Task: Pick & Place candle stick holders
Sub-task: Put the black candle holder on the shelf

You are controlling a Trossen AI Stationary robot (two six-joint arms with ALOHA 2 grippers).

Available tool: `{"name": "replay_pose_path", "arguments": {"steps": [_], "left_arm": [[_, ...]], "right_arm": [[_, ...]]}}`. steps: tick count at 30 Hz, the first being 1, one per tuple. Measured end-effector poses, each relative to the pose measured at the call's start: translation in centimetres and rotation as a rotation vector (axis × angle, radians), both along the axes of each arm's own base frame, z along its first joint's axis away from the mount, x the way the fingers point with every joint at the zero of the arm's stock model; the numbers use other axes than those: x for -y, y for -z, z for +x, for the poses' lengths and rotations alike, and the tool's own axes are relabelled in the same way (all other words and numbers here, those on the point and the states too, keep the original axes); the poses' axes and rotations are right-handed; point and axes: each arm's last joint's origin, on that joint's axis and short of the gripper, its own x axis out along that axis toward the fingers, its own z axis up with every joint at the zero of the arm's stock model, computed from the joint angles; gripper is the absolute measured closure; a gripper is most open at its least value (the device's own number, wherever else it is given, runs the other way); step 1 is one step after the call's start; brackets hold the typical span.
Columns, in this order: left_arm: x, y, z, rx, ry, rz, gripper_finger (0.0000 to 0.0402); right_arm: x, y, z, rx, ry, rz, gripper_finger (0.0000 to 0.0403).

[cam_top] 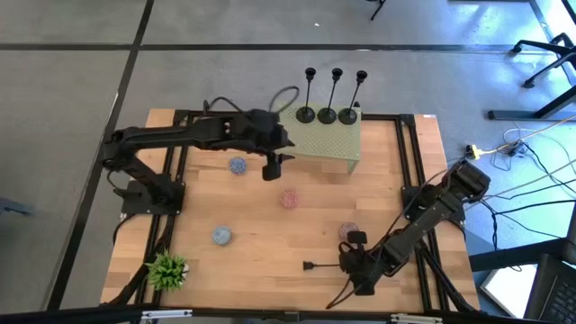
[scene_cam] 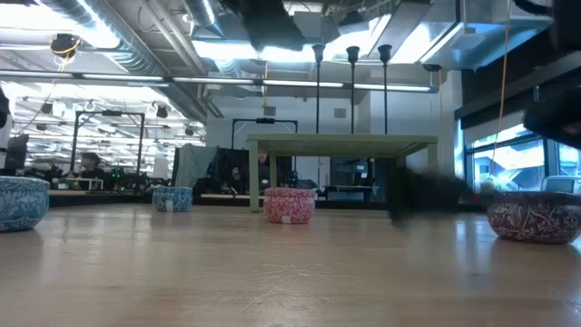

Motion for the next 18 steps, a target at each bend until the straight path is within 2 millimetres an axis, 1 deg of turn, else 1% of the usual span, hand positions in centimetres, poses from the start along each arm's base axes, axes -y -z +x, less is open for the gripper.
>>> {"name": "replay_pose_path", "arguments": {"steps": [4,7,10,14,18], "left_arm": [[0.6,-2.6,-2.1,0.077,-0.042,0.059,0.0243],[1.1,-4.4,-3.9,0.145,-0.055,0.036,0.0250],[1.8,-5.7,-5.4,0.184,-0.043,-0.005,0.0255],[2.8,-6.1,-6.8,0.175,-0.028,-0.034,0.0258],[3.7,-5.0,-7.0,0.129,0.006,-0.043,0.0258]], "right_arm": [[0.8,-2.3,1.0,-0.006,0.025,-0.045,0.0369],[1.7,-4.7,1.6,0.039,0.069,-0.157,0.0369],[2.5,-6.9,1.8,0.084,0.059,-0.309,0.0369],[3.6,-9.5,2.1,0.194,0.037,-0.505,0.0369],[5.0,-11.6,2.4,0.330,0.045,-0.731,0.0369]]}}
